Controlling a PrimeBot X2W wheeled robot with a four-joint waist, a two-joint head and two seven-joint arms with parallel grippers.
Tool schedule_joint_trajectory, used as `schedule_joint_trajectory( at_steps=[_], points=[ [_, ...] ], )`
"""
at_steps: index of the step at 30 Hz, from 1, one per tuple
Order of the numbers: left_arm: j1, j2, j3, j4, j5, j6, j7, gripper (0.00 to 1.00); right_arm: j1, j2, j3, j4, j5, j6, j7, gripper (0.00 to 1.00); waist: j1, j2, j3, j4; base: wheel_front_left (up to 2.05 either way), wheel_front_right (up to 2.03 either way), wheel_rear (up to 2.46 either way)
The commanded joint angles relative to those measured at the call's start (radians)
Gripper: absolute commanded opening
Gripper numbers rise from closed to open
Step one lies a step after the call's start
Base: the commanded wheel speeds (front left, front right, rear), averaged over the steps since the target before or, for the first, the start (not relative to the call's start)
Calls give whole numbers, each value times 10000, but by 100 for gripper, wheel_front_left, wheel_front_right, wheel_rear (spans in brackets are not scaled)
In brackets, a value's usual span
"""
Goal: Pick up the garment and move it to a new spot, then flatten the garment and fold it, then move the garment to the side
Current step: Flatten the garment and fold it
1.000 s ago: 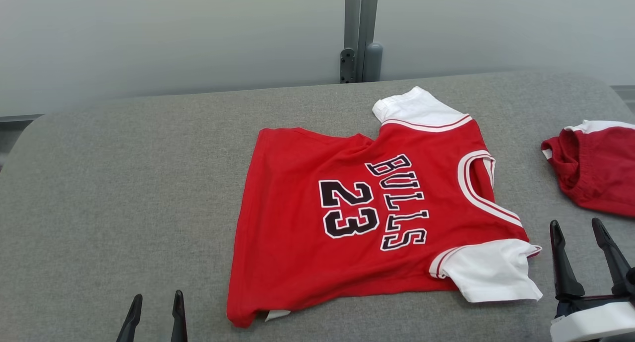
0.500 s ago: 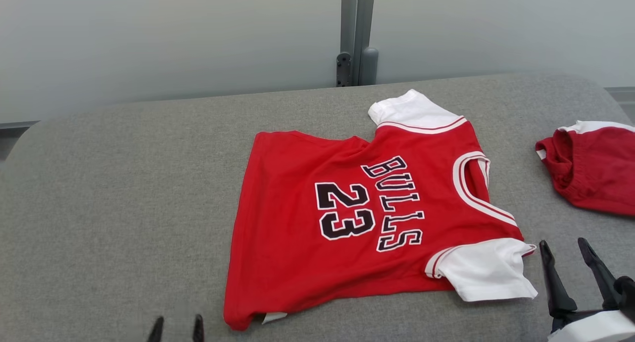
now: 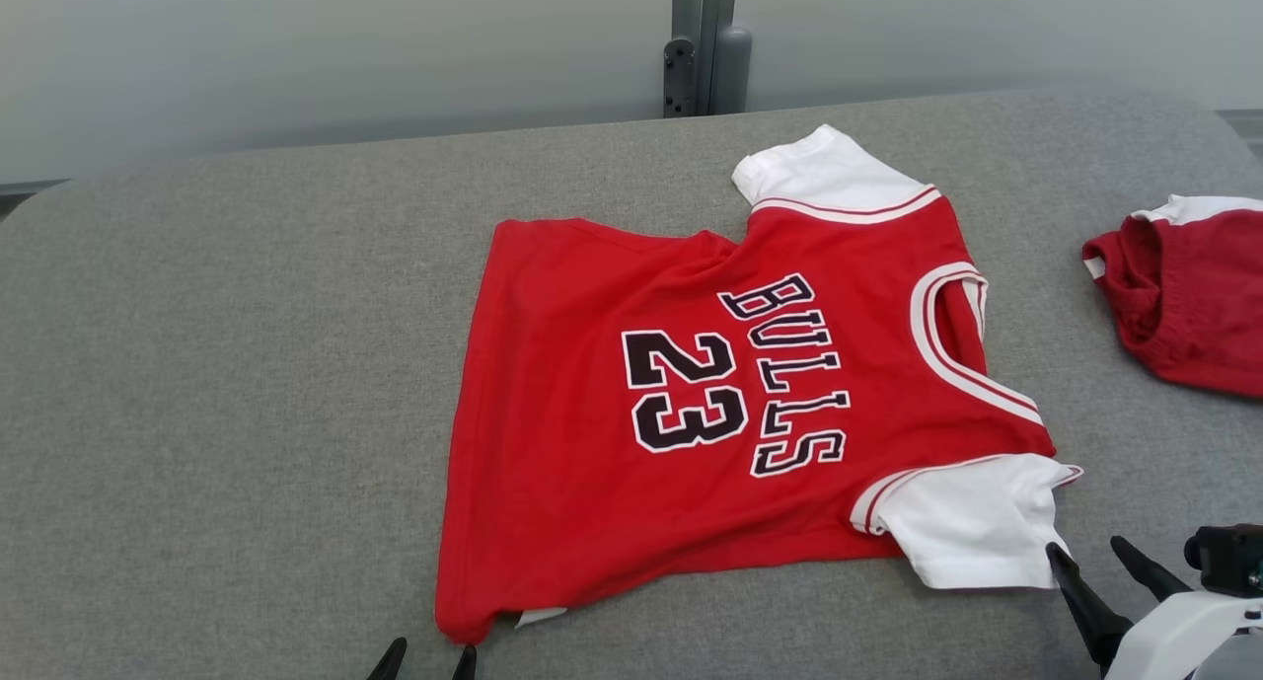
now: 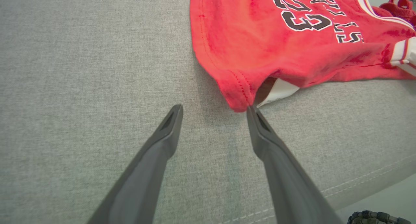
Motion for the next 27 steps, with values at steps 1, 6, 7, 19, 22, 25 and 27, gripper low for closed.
schedule_joint_trajectory(
  at_steps=[1,6,7,19,22,25,27],
  points=[
    [-178,89,-59,68,-130,-20,-16,100,-138,-108,137,-9,140,-11,82,93,0,0,179,81,0,0,0],
    [-503,184,-308,234,-236,-21,-61,100,-374,-154,551,73,528,-11,108,98,0,0,482,149,0,0,0],
    [-553,191,-355,265,-263,-21,-66,100,-414,-148,633,109,592,-11,134,97,0,0,531,164,0,0,0],
    [-1256,307,-1000,645,-541,-22,-281,100,-637,-325,1331,414,1386,-11,336,58,0,0,913,250,0,0,0],
    [-1328,371,-1150,609,-598,-20,-388,100,-653,-324,1445,484,1539,-11,294,47,0,0,915,240,0,0,0],
    [-1329,406,-1183,513,-598,-20,-455,100,-636,-349,1535,543,1630,-11,263,48,0,0,883,231,0,0,0],
    [-1299,439,-1193,408,-606,-20,-496,100,-634,-371,1578,563,1685,-11,254,47,0,0,875,226,0,0,0]
  ],
)
